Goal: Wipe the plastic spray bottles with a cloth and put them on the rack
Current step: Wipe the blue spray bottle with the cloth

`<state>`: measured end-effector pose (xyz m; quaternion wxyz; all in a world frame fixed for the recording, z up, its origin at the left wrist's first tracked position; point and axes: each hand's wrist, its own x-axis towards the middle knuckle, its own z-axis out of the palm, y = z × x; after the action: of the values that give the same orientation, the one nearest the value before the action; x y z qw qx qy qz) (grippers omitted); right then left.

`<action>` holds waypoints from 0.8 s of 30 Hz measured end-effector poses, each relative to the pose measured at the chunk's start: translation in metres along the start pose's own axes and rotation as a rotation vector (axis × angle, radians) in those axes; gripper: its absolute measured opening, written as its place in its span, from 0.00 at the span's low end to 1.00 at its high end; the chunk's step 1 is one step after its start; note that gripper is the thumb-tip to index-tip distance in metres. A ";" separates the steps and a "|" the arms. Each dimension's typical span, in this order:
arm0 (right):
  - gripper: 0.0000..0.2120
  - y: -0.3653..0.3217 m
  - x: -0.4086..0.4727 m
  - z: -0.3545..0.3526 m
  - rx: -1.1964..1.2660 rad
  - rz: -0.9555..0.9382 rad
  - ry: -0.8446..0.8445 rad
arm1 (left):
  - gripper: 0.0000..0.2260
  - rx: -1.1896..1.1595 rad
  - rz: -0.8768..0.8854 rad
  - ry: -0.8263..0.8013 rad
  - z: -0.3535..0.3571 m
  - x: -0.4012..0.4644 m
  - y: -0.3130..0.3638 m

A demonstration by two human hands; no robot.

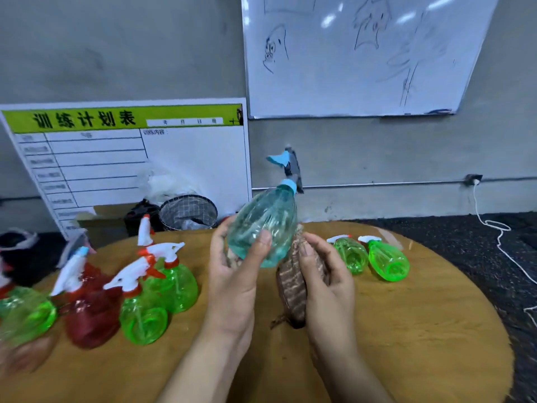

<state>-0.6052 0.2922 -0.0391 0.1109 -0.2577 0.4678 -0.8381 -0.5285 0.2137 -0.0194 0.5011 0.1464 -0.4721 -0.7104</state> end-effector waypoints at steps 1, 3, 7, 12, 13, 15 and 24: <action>0.08 -0.012 -0.004 0.003 0.024 -0.020 -0.003 | 0.36 -0.010 -0.006 -0.022 0.003 -0.009 0.010; 0.09 -0.037 -0.013 0.008 0.057 -0.061 -0.012 | 0.37 -0.029 -0.012 -0.075 0.008 -0.028 0.032; 0.10 -0.082 -0.038 0.010 -0.002 -0.196 -0.064 | 0.28 0.025 -0.005 -0.187 0.015 -0.060 0.069; 0.07 -0.127 -0.074 0.007 -0.187 -0.396 -0.167 | 0.29 0.066 0.027 -0.248 0.019 -0.101 0.115; 0.08 -0.135 -0.081 0.007 -0.235 -0.433 -0.187 | 0.28 0.064 0.042 -0.237 0.020 -0.111 0.124; 0.09 -0.152 -0.090 0.008 -0.307 -0.491 -0.220 | 0.27 0.046 0.061 -0.211 0.019 -0.128 0.137; 0.08 -0.251 -0.100 0.032 -0.641 -0.825 -0.313 | 0.28 0.020 0.085 -0.257 0.022 -0.191 0.172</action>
<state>-0.4903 0.4467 0.1535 -0.2431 -0.5627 0.5377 -0.5790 -0.3582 0.3788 0.0816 0.4645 0.0391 -0.5450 -0.6969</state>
